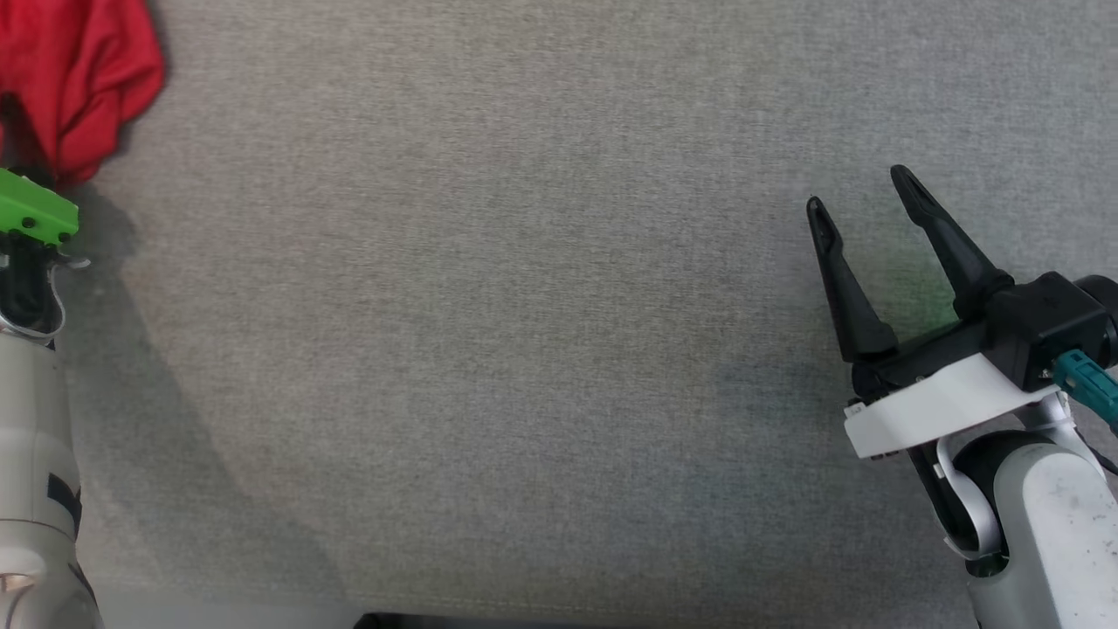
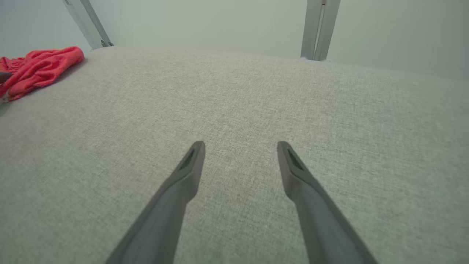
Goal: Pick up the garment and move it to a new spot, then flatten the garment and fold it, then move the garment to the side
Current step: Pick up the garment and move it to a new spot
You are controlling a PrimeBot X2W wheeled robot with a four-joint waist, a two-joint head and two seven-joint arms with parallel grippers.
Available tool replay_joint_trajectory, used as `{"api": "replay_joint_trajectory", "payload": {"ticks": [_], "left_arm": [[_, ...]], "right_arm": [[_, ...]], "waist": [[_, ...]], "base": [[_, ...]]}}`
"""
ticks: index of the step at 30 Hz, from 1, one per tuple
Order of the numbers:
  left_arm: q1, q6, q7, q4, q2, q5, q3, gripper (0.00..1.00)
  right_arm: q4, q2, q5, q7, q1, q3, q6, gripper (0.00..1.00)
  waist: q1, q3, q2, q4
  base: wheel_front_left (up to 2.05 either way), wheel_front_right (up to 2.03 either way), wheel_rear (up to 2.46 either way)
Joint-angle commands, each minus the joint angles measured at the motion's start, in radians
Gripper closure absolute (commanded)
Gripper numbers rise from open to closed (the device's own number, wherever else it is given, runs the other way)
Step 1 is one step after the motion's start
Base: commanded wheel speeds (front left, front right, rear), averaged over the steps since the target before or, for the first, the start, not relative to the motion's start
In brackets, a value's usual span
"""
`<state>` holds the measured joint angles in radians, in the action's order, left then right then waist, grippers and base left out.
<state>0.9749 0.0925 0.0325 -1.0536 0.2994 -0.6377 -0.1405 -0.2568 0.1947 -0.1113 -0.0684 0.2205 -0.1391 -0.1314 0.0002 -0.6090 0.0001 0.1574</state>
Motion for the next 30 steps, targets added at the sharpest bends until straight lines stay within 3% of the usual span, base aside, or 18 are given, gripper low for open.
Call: {"api": "replay_joint_trajectory", "payload": {"ticks": [1, 2, 3, 4, 5, 10, 14, 18, 22, 30], "left_arm": [[0.015, -0.023, -0.007, -0.020, 0.011, 0.003, 0.003, 0.00], [0.019, -0.036, -0.021, -0.039, 0.018, 0.005, 0.005, 0.00], [0.021, -0.045, -0.026, -0.053, 0.020, 0.012, 0.010, 0.06], [0.020, -0.050, -0.030, -0.064, 0.018, 0.018, 0.018, 0.70], [0.022, -0.042, -0.044, -0.074, 0.012, 0.019, 0.025, 1.00], [0.053, 0.006, -0.032, -0.057, 0.021, 0.031, 0.056, 1.00], [0.085, 0.019, 0.008, 0.011, 0.083, 0.068, 0.095, 1.00], [0.112, 0.032, 0.018, 0.139, 0.093, 0.141, 0.200, 1.00], [0.115, 0.036, -0.010, 0.251, 0.056, 0.186, 0.283, 1.00], [0.027, 0.038, -0.101, 0.506, -0.114, 0.164, 0.453, 1.00]], "right_arm": [[-0.009, -0.002, 0.000, 0.005, -0.007, 0.000, 0.002, 0.00], [-0.012, -0.004, 0.002, 0.006, -0.007, 0.001, 0.002, 0.00], [-0.012, -0.006, 0.003, 0.007, -0.005, 0.001, 0.002, 0.00], [-0.008, -0.008, 0.003, 0.008, -0.002, 0.001, 0.002, 0.00], [-0.003, -0.010, 0.001, 0.009, 0.000, 0.000, 0.002, 0.00], [0.045, -0.024, -0.016, 0.038, 0.012, -0.016, 0.002, 0.00], [0.111, -0.046, -0.042, 0.077, 0.025, -0.045, 0.002, 0.00], [0.197, -0.072, -0.069, 0.127, 0.012, -0.056, 0.002, 0.00], [0.250, -0.091, -0.085, 0.154, -0.010, -0.051, 0.002, 0.00], [0.269, -0.111, -0.087, 0.157, -0.054, -0.021, 0.002, 0.00]], "waist": [[-0.0002, -0.065, -0.0001, -0.072], [-0.0002, -0.065, -0.0001, -0.075], [-0.0002, -0.064, -0.0001, -0.077], [-0.0002, -0.059, -0.0001, -0.077], [-0.0002, -0.052, -0.0001, -0.076], [-0.0002, 0.025, -0.0001, -0.071], [-0.0002, 0.130, -0.0001, -0.080], [-0.0002, 0.276, -0.0001, -0.095], [-0.0002, 0.387, -0.0001, -0.123], [-0.0002, 0.490, -0.0001, -0.217]], "base": [[0.00, 0.00, 0.00], [0.00, 0.00, 0.00], [0.00, 0.00, 0.00], [0.00, 0.00, 0.00], [0.00, 0.00, 0.00], [0.00, 0.00, 0.00], [0.00, 0.00, 0.00], [0.00, 0.00, 0.00], [0.00, 0.00, 0.00], [0.00, 0.00, 0.00]]}}
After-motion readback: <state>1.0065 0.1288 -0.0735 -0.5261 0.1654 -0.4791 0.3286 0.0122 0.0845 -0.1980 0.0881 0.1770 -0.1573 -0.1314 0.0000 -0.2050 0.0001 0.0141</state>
